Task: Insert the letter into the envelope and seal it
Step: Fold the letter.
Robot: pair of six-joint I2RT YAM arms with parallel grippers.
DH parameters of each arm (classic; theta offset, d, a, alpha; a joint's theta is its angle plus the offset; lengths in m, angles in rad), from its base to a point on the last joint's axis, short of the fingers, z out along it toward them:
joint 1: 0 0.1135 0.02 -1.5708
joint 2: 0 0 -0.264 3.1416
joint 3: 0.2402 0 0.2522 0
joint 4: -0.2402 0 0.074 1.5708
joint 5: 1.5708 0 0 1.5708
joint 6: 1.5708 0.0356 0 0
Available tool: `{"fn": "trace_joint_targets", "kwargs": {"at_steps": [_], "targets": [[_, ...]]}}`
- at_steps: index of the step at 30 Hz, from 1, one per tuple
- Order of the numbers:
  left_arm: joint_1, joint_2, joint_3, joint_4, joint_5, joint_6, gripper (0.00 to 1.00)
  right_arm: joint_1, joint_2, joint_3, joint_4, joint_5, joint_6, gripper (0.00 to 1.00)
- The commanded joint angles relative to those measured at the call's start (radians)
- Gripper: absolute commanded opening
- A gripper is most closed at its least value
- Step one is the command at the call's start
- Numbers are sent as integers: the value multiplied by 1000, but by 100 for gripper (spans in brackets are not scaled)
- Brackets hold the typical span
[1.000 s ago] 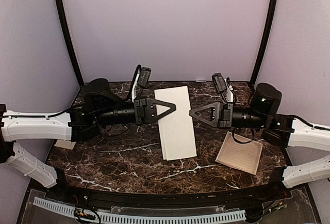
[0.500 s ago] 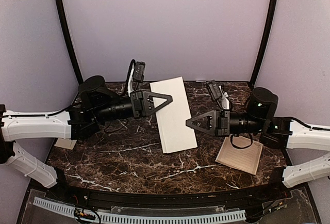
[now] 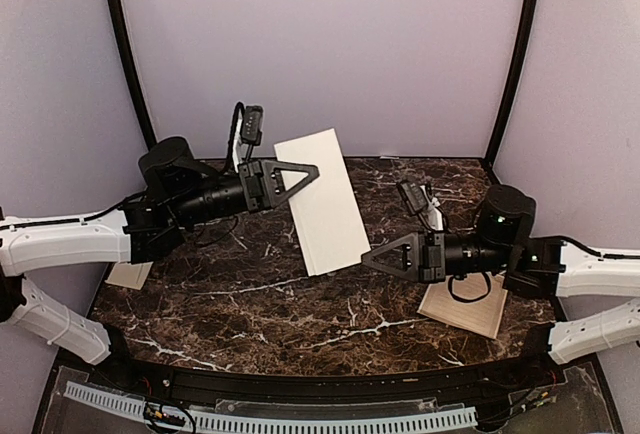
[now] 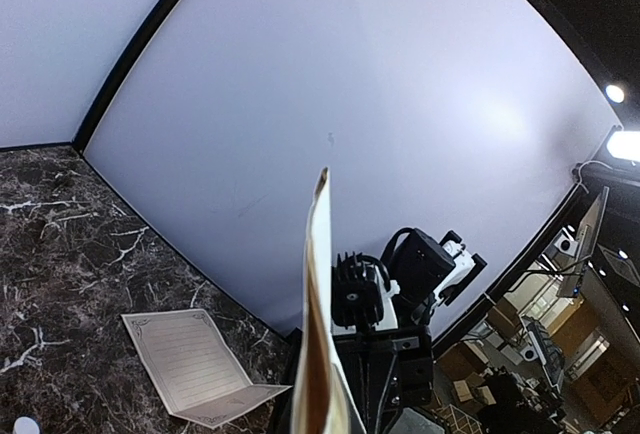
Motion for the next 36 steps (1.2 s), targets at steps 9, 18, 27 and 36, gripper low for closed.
{"fn": "trace_joint_targets", "kwargs": {"at_steps": [9,18,27,36], "targets": [[52,-70,-17,15,-5,1,0,18,-63,-56,-13,10,13,0],[50,-75,3,-112,218,82,0,17,-156,-19,-115,156,-43,37],[-36,-99,-21,-306,233,150,0,19,-42,87,-62,146,-123,81],[-71,-90,-49,-221,225,105,0,31,62,91,44,85,-98,71]]}}
